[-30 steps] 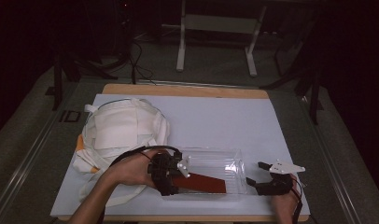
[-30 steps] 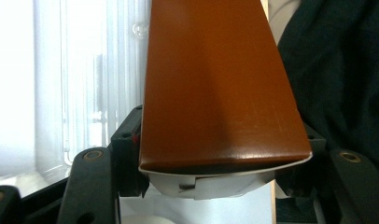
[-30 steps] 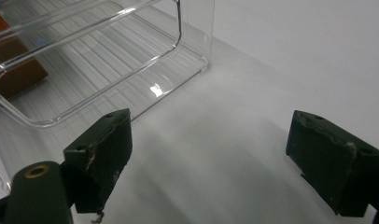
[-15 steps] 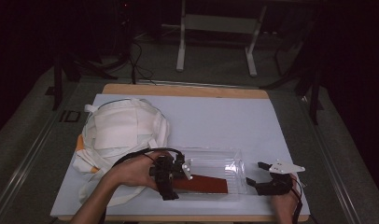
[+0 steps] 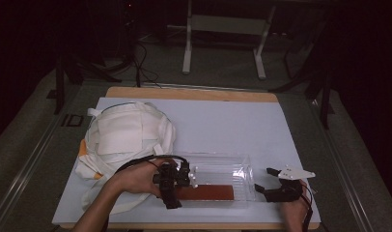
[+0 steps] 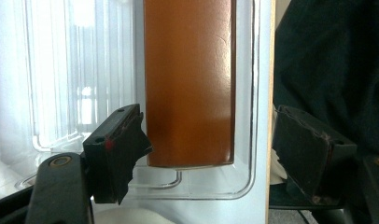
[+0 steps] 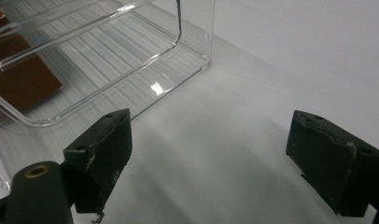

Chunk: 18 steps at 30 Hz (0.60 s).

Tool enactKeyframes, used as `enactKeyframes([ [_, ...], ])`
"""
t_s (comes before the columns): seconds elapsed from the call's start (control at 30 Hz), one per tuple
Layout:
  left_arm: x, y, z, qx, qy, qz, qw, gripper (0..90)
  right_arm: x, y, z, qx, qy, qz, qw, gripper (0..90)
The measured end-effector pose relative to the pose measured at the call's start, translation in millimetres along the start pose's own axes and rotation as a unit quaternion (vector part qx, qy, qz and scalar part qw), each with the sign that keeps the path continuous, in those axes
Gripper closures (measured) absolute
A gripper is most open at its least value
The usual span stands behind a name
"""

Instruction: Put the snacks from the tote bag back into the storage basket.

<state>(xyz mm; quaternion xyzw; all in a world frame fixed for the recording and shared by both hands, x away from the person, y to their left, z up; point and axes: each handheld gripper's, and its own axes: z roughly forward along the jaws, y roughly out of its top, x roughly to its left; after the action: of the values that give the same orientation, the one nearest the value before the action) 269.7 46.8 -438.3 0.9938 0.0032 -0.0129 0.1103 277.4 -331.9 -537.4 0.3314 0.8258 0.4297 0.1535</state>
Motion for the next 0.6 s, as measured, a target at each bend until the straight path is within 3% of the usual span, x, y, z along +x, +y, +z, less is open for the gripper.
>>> enactKeyframes([
  [0.27, -0.8, -3.2, -2.4, -0.009, 0.003, -0.005, 0.9999, 25.0, -0.1, -0.1, -0.2, -0.001, 0.0, 0.001, 1.0, 14.4],
  [0.6, -1.3, -9.9, -16.7, -0.045, 0.033, -0.013, 0.9984, 25.0, -0.3, -0.1, -0.4, -0.002, 0.0, 0.001, 1.0, 14.4],
])
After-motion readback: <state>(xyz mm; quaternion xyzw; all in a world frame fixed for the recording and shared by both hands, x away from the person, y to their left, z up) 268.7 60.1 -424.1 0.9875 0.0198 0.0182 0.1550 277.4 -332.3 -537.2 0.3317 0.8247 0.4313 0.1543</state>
